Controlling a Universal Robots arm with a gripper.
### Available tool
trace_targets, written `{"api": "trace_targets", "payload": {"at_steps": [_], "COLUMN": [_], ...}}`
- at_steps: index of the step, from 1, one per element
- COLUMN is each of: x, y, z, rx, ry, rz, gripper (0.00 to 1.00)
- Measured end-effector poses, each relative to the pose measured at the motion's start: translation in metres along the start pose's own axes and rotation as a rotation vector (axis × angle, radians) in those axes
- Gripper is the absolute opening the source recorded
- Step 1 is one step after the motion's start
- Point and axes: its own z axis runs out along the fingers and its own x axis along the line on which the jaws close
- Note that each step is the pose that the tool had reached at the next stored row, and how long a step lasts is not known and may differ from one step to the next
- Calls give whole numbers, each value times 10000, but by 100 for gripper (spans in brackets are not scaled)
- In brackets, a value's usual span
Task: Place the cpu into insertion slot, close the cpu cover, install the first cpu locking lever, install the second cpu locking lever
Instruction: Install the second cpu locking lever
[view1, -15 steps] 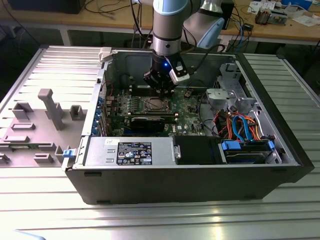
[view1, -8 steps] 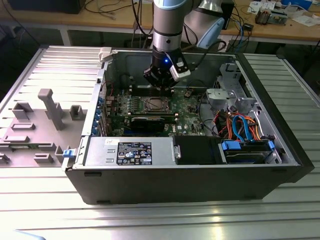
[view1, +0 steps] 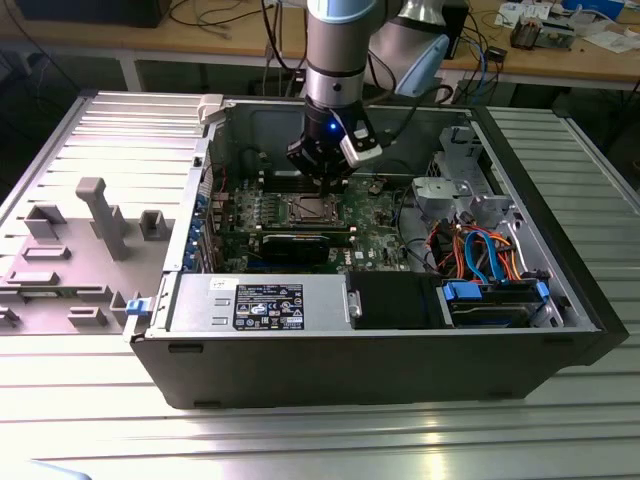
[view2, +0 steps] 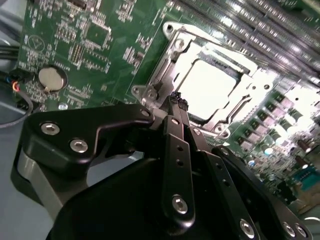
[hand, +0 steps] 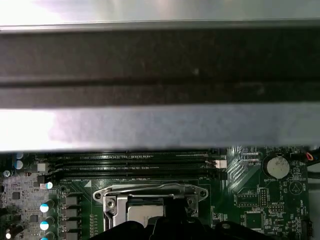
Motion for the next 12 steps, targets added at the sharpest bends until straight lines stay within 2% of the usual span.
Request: {"api": "trace_targets", "payload": {"at_steps": [3,6,12], "x": [-1,-1,-3], "y": [-55,-77,-78], "z": [1,-2,-108], "rx": [23,58,65], "ry": [-1,0,-2], "rz": [-1,0,-2], "gripper": [11,11,11]}}
